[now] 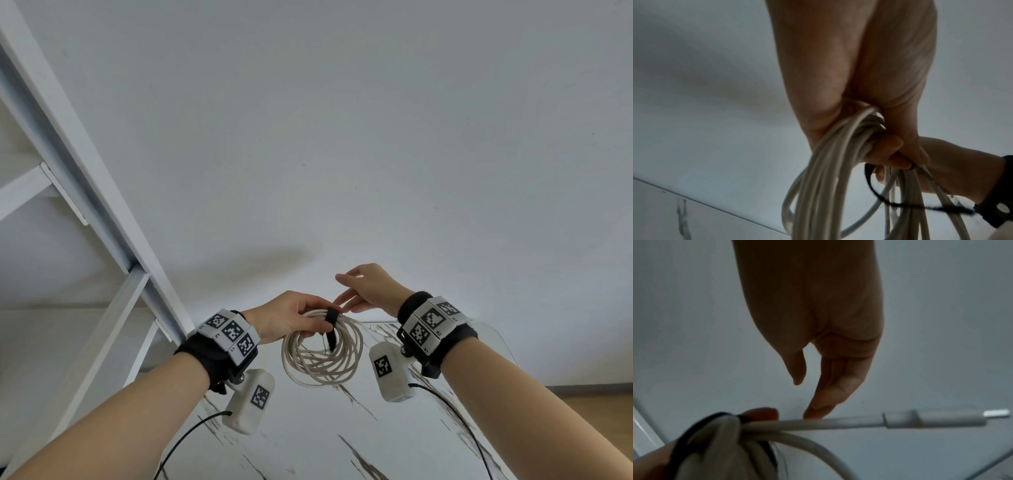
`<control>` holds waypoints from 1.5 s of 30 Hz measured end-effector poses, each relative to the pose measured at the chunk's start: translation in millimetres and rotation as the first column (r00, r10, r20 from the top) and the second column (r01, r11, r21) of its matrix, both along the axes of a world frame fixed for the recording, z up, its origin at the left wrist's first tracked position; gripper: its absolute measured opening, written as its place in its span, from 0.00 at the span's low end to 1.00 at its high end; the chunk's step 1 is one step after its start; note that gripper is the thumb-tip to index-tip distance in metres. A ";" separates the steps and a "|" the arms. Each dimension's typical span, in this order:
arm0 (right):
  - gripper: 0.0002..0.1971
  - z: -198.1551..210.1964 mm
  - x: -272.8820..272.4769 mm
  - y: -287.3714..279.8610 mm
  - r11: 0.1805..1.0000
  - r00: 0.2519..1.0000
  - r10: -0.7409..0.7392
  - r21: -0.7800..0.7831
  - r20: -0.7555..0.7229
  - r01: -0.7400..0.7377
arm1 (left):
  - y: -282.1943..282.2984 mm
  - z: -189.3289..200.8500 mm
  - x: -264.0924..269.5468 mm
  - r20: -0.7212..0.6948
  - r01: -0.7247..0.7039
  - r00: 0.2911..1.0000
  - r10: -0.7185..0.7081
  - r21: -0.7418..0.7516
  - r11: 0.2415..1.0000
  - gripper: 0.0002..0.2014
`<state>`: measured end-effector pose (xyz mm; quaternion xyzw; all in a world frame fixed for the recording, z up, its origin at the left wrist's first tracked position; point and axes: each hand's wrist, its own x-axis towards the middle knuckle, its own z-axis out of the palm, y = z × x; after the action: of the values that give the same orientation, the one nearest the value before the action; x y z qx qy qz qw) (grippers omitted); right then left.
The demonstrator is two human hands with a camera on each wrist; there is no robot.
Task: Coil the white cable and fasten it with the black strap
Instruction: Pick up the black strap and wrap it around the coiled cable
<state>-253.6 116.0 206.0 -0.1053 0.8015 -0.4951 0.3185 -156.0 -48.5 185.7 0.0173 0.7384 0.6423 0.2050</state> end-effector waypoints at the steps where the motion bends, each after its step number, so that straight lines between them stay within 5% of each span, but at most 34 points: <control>1: 0.14 2.0 0.0 1.1 0.999 0.999 0.038 0.014 -0.021 -0.038 | -1.2 -1.2 -0.6 0.001 -0.017 1.000 0.017 0.000 1.000 0.15; 8: 0.11 7.9 6.7 0.9 0.969 0.968 0.245 0.038 -0.055 -0.243 | -9.2 -9.4 -8.5 -0.003 -0.105 0.994 0.105 -0.065 0.992 0.07; 13: 0.10 7.3 11.7 3.7 0.959 0.948 0.282 0.046 -0.150 -0.278 | -8.0 -14.2 -11.5 0.018 -0.189 0.982 0.190 -0.049 0.981 0.06; 17: 0.08 14.5 22.1 3.2 0.961 0.881 0.263 0.028 -0.394 -0.275 | -9.7 -13.9 -14.0 0.034 -0.269 0.962 0.270 -0.028 0.963 0.05; 23: 0.15 7.2 43.7 -5.6 0.942 0.840 0.328 0.081 -0.432 -0.326 | -10.3 -11.0 -16.8 0.047 -0.276 0.960 0.275 0.036 0.960 0.06; 31: 0.14 -3.2 57.6 -19.9 0.864 0.575 0.498 0.429 -0.649 -0.264 | -8.3 -6.7 -14.4 0.063 -0.245 0.969 0.238 0.150 0.958 0.10; 45: 0.04 -15.9 55.4 -2.7 0.902 0.512 0.427 0.314 -0.745 -0.296 | -17.0 -21.5 -20.9 -0.009 -0.367 0.930 0.367 0.007 0.930 0.07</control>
<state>-198.2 113.3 190.2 -0.4567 0.8513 -0.2567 0.0283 -176.9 -65.5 164.2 -0.1170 0.7279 0.6712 0.0777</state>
